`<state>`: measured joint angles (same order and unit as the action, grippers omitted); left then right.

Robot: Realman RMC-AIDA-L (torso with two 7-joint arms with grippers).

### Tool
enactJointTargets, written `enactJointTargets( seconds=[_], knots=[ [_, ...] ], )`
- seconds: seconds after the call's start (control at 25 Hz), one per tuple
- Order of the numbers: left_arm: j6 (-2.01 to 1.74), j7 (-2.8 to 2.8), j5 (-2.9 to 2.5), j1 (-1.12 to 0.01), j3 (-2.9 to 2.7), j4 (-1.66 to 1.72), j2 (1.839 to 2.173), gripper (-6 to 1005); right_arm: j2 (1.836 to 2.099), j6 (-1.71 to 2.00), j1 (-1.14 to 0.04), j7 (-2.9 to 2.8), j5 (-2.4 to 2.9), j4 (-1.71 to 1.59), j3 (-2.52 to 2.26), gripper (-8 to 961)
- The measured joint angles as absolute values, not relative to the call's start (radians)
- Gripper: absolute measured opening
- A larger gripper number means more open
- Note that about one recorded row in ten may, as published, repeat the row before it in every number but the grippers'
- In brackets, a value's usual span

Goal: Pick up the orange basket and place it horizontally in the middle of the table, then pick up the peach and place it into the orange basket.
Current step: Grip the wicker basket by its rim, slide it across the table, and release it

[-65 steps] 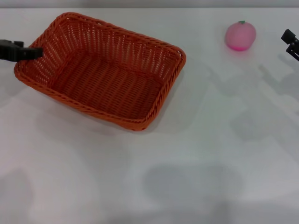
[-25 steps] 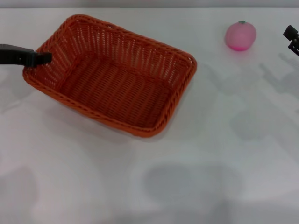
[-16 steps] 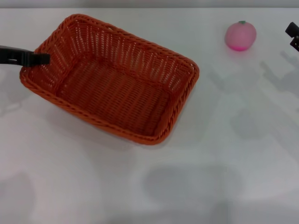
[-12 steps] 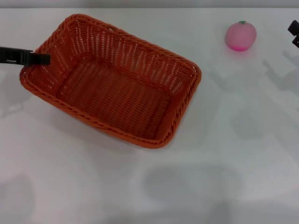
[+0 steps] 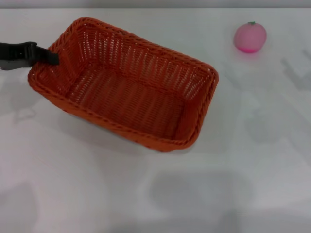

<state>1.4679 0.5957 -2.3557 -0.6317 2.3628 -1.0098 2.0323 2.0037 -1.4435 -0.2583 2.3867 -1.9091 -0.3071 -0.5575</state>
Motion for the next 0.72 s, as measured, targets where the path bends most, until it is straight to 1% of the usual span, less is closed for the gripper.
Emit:
enactJointTargets(
  seconds=[0.36, 0.72],
  knots=[
    [1.486, 0.409, -2.362, -0.637, 2.361, -1.012, 2.061, 171, 1.997, -1.436, -0.270, 2.387, -1.903, -0.311, -0.556, 741],
    [1.461, 0.283, -2.360, -0.632, 2.264, -1.009, 2.080, 172, 1.993, -1.440, -0.260, 2.386, -1.903, -0.311, -0.556, 740]
  ],
)
